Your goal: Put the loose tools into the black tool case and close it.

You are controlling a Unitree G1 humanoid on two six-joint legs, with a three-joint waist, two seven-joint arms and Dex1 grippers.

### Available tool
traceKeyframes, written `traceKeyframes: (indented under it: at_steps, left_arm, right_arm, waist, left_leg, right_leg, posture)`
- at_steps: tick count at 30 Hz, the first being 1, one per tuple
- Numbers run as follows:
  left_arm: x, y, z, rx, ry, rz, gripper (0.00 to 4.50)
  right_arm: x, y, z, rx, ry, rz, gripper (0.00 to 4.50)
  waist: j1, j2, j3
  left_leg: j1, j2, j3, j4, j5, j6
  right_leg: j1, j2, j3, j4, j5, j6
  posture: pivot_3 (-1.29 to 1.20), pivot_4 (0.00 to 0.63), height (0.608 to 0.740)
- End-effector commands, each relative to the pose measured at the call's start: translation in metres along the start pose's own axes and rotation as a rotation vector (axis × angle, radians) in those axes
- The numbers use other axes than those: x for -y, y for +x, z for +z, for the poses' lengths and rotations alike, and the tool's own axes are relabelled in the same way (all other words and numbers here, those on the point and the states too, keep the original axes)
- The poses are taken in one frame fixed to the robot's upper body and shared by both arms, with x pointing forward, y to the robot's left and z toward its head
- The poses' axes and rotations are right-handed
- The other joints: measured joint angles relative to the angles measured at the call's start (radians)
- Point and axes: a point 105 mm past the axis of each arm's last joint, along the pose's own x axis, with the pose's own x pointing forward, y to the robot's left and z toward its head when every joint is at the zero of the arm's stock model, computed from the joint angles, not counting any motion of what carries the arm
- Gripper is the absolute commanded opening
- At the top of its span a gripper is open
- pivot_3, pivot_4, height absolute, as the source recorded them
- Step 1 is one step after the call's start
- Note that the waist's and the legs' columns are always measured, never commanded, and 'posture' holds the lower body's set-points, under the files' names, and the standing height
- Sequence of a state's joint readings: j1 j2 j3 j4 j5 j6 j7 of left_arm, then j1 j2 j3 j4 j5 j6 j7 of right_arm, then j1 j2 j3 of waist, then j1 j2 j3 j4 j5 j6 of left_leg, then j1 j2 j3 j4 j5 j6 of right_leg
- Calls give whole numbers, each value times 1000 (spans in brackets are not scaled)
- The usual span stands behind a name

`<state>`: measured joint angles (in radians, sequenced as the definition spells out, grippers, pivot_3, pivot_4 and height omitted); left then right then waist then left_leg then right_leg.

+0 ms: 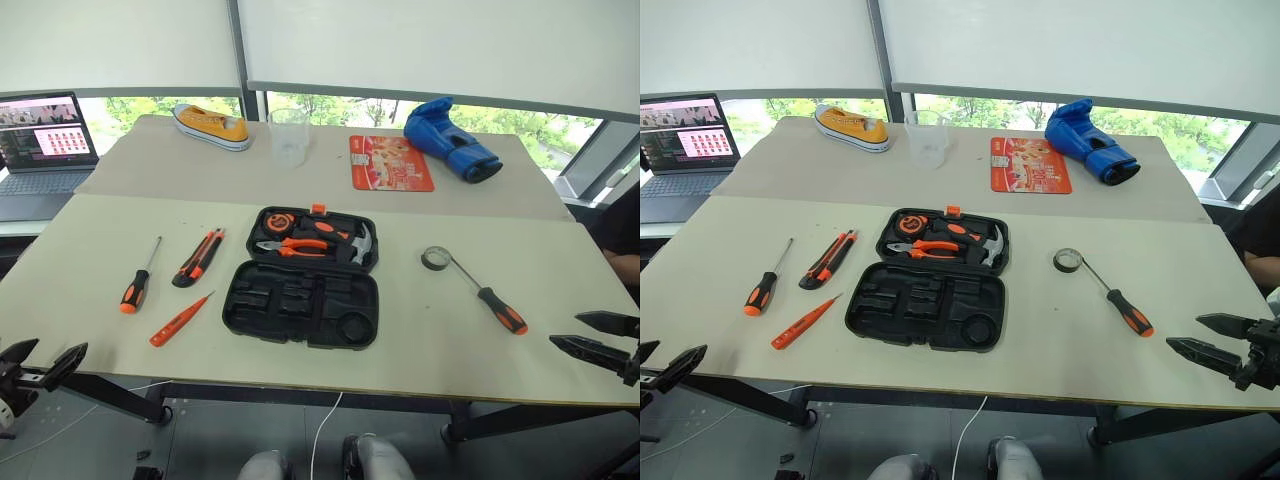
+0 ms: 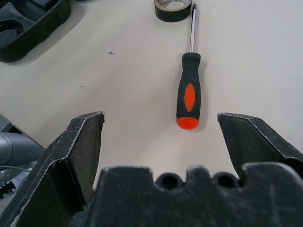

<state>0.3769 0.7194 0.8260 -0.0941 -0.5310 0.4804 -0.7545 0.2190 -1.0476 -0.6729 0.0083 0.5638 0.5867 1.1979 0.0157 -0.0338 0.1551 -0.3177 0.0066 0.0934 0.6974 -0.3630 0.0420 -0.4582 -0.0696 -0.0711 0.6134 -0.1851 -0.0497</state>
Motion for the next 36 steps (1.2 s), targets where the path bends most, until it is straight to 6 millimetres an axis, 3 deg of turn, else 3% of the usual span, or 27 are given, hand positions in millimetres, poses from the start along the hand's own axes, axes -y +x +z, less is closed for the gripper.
traceKeyframes:
  at_steps: [1,6,11,16,21,26,32,33,36]
  left_arm:
    - [-6,-4,10,18,32,42,4470]
    - [0,5,11,-12,-14,37,4470]
    - [12,33,33,-20,-58,2,4470]
    - [8,58,55,-39,-93,32,4470]
    - [25,83,62,-126,-113,-56,4470]
    - [19,110,51,-218,-126,-3,4470]
    - [29,128,32,-319,-56,-48,4470]
    - [29,129,26,-337,-53,-49,3955]
    - [33,133,25,-308,-108,-81,3093]
  right_arm:
    - [-4,-1,13,16,-48,5,4454]
    - [-15,7,28,59,-82,0,4454]
    - [-52,29,61,125,-147,135,4454]
    - [-81,44,81,120,-235,300,4454]
    - [-111,56,100,115,-369,481,4454]
    - [-138,66,117,154,-435,627,4454]
    - [-161,76,118,184,-488,734,4454]
    - [-164,79,119,197,-494,744,4500]
    - [-171,81,122,216,-506,770,4500]
  waist:
    - [0,0,0]
    - [-1,1,0]
    - [0,1,0]
    - [-1,1,0]
    - [-6,1,1]
    - [-7,1,1]
    - [-4,2,1]
    - [-3,2,1]
    - [-3,4,2]
  left_leg:
    - [0,0,0,0,0,0]
    - [0,0,0,0,0,0]
    - [0,0,0,1,1,-2]
    - [1,-1,0,1,2,-3]
    - [2,-1,0,2,2,-3]
    - [2,-2,0,2,2,-4]
    - [0,-4,0,4,3,-5]
    - [0,-5,0,4,3,-5]
    - [0,-6,0,8,3,-5]
  right_leg:
    - [0,0,0,0,0,0]
    - [0,0,0,0,0,0]
    - [0,0,0,2,1,0]
    - [0,0,0,4,2,-1]
    - [0,0,-2,5,2,-1]
    - [0,0,-5,6,2,-2]
    - [-1,-5,-15,6,1,-3]
    - [0,-6,-19,7,1,-3]
    - [0,-9,-21,11,1,-3]
  posture:
    - [0,150,724]
    - [0,150,724]
    - [0,150,724]
    - [0,150,724]
    - [0,150,724]
    - [0,150,724]
    - [0,150,724]
    - [0,150,724]
    - [0,150,724]
